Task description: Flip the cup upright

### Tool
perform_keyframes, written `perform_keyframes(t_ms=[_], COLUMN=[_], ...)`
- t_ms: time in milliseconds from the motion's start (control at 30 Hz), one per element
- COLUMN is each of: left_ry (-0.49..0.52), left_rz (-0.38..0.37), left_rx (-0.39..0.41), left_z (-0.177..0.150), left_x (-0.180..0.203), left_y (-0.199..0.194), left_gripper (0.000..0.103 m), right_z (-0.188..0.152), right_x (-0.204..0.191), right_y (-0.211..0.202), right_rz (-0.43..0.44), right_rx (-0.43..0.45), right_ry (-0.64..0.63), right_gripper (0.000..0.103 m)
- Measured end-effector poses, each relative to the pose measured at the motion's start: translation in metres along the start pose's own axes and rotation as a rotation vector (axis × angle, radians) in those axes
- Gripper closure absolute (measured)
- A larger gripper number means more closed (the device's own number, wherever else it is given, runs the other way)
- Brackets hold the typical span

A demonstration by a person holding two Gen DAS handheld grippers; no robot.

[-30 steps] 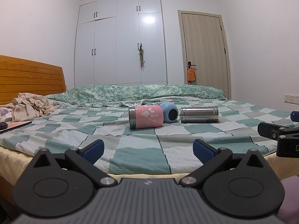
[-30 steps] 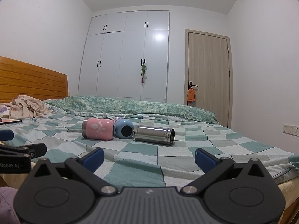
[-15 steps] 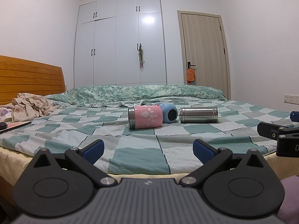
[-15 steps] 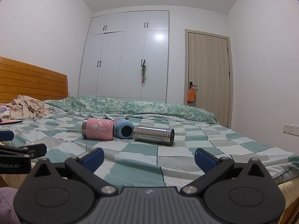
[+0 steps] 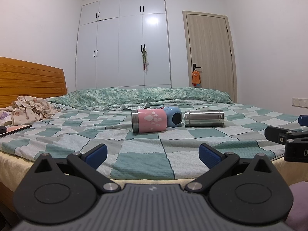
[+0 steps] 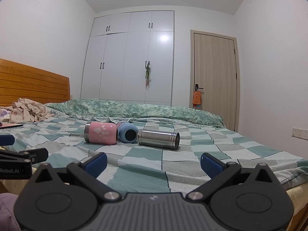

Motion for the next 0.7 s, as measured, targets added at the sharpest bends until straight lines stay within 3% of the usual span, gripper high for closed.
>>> perform_keyframes(t_ms=[700], left_ry=[0.0], left_rz=[-0.002], left_rx=[0.0], left_z=[-0.0006], left_x=[0.003], left_y=[-0.0002], left_gripper=[0.0], right_z=[-0.0009], right_x=[0.0005], right_y=[0.0007], right_rz=[0.0], right_rx=[0.001], right_ry=[0.0], right_gripper=[0.0])
Point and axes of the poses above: each gripper's, at about its wrist camera, not at the fingertips, and y roughly the way its jaws point, x to its right, z to its top, the point moved 3 cm from there along y, roughly the way its jaws point, and after that the axes turned 10 degrees about -y, right-handed, at the moved point
